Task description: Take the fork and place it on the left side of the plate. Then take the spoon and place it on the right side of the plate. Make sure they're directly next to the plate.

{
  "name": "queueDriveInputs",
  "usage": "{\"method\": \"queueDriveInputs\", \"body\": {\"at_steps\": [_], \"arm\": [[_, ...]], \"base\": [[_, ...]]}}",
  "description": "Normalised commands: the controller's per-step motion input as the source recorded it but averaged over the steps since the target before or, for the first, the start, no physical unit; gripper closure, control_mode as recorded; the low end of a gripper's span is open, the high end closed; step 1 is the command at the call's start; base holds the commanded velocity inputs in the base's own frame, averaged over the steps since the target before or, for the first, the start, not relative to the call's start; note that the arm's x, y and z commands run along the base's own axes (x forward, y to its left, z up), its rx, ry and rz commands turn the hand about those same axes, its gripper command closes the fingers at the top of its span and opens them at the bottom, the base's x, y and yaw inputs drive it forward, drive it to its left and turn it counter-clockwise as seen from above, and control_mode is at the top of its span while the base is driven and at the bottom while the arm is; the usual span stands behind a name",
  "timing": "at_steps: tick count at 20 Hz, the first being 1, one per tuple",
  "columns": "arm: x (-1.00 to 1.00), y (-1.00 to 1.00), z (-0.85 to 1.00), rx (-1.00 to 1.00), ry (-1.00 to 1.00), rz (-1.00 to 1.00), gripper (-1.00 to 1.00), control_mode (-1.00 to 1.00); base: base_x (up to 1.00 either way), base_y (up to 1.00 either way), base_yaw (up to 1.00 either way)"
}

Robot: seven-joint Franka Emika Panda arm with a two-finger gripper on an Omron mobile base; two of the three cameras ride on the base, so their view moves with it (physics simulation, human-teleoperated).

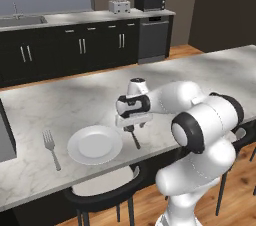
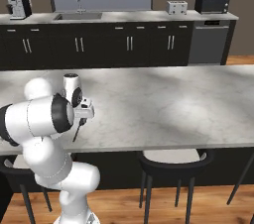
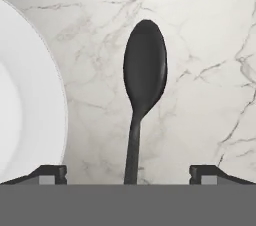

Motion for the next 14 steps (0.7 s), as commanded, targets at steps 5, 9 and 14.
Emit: {"method": "queueDriveInputs", "body": {"at_steps": [5, 9, 14], "arm": [[-0.18, -0.01, 0.70, 0.00, 0.00, 0.00, -1.00, -1.00], [-0.37, 0.00, 0.76, 0.00, -0.01, 0.00, -1.00, -1.00], [-0.42, 0.00, 0.70, 0.00, -0.01, 0.00, -1.00, -1.00]], "base": [[0.00, 0.00, 0.00], [0.00, 0.00, 0.00], [0.00, 0.00, 0.00]]}}
